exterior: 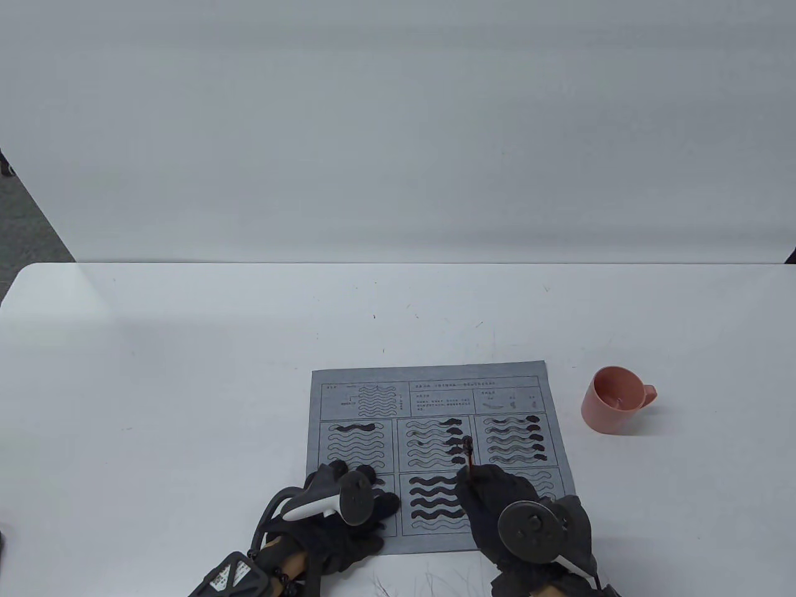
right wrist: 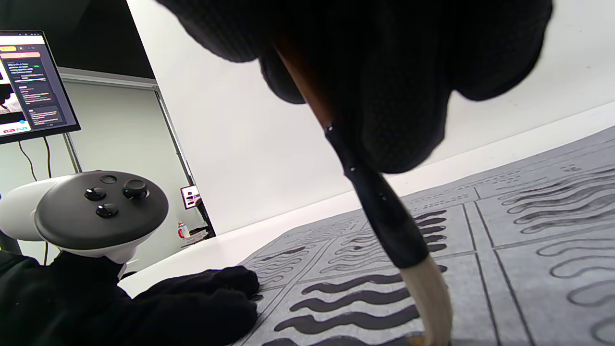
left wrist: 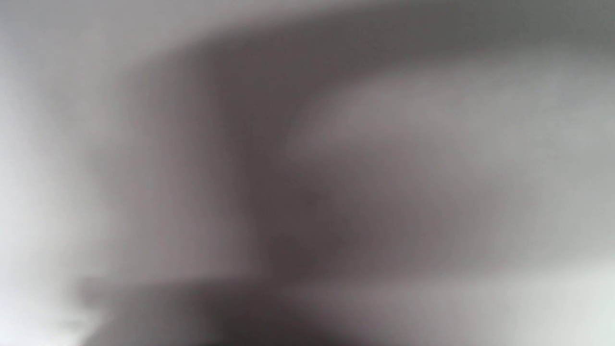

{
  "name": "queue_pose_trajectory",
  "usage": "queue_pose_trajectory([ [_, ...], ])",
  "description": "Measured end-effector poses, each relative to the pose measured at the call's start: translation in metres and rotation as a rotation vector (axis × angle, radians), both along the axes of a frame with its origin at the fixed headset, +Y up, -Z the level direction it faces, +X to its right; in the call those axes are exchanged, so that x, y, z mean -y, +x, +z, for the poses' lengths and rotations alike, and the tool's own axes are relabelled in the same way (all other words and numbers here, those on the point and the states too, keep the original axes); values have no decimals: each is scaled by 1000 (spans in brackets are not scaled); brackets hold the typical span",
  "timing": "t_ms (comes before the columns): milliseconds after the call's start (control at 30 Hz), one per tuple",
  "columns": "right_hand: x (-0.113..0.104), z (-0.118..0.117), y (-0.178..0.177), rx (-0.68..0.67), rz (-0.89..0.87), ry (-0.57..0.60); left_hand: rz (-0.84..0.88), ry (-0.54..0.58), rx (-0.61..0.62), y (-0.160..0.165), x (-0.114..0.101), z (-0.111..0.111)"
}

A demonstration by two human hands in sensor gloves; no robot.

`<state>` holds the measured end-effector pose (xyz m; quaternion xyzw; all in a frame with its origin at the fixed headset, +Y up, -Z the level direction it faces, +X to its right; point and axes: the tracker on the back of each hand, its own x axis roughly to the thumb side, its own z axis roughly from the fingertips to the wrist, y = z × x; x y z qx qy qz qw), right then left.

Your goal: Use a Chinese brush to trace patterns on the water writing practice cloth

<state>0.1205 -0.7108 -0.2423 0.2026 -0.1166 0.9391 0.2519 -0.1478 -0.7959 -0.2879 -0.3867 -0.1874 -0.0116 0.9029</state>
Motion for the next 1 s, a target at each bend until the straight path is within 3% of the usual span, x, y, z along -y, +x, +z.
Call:
queue_pose_trajectory([
  [1000,-1,0,2,-35,-94,5,-1,1,0,0,0,0],
])
